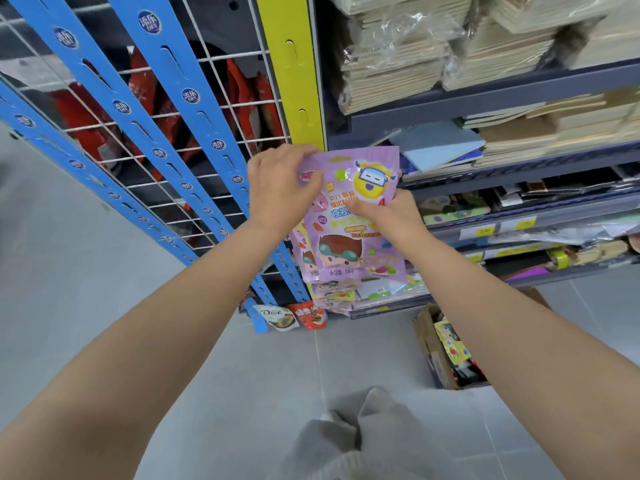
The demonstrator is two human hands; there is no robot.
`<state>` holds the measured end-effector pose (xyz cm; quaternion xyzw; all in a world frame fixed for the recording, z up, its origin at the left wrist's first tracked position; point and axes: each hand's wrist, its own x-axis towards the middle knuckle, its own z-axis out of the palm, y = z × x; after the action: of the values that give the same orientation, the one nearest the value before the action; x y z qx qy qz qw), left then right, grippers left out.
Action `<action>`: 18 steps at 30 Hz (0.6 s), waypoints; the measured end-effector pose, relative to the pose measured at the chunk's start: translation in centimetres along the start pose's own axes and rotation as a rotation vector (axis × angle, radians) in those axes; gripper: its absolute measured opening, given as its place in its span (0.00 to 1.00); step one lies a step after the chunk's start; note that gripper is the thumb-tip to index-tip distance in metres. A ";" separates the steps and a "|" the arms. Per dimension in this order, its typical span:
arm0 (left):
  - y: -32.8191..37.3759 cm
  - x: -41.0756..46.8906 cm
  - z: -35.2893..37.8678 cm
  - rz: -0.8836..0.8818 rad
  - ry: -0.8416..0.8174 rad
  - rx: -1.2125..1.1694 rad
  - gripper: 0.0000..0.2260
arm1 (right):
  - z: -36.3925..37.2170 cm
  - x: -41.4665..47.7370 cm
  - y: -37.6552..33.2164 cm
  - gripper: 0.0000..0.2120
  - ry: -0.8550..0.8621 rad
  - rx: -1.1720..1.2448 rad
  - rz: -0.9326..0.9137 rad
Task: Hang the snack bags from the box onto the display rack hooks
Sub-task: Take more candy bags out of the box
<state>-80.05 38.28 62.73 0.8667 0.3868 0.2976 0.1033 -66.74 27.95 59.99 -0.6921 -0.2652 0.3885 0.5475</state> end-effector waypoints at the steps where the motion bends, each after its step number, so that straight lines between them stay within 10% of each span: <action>1: 0.1 0.0 -0.3 -0.039 0.039 -0.023 0.14 | 0.3 -0.1 -0.4 0.06 -0.022 0.002 -0.016; 18: 1.8 2.9 -2.4 -0.137 0.006 0.024 0.10 | 0.8 0.5 -1.3 0.15 -0.083 -0.084 -0.101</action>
<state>-78.88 39.04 66.59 0.8384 0.4493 0.2876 0.1118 -67.06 29.16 61.07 -0.6833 -0.3384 0.3772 0.5257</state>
